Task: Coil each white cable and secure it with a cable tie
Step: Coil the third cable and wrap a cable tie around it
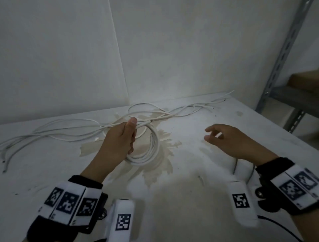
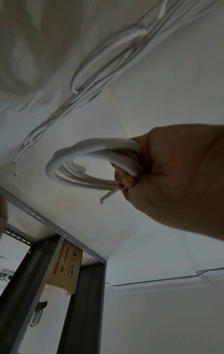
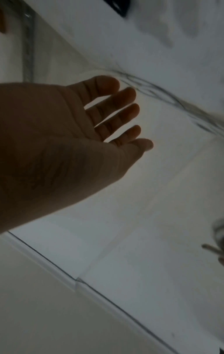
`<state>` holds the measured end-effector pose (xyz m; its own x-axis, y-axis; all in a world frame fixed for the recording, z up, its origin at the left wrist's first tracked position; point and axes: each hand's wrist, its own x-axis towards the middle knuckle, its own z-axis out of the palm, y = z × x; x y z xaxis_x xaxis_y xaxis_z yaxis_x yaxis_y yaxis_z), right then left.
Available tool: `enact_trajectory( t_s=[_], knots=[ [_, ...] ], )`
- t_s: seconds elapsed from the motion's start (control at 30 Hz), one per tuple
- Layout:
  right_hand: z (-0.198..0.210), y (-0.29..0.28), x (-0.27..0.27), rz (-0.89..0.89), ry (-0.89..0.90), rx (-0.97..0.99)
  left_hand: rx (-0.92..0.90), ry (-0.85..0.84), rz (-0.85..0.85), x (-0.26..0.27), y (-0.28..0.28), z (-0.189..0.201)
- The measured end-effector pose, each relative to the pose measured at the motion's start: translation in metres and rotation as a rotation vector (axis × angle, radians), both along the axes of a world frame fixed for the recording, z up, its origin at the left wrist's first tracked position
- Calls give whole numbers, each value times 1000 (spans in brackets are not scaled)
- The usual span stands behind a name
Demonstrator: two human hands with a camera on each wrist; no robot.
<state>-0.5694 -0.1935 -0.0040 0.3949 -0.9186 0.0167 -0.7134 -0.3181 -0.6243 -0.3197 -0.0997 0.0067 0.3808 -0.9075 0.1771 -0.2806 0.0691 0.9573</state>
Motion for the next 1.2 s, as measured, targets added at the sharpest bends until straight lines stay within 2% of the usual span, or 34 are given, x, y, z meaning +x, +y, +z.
enact_trajectory(
  t_s=[0.13,0.27,0.53,0.73,0.87,1.03,1.2],
  knots=[
    [-12,-14,-38,-126,162,56,8,-12,2,-9,0,-1],
    [-22,-25,-47,-164,404,103,21,-27,4,-16,-3,-4],
    [-30,-35,-34,-181,525,165,33,40,14,-22,-6,-2],
    [-23,-38,-28,-245,447,118,27,66,6,-15,-7,-4],
    [-14,-38,-26,-268,404,192,24,74,9,-6,-5,0],
    [1,-24,-20,-221,192,302,13,79,10,11,0,2],
    [14,-8,19,-101,-42,204,6,92,26,23,2,-3]
  ],
)
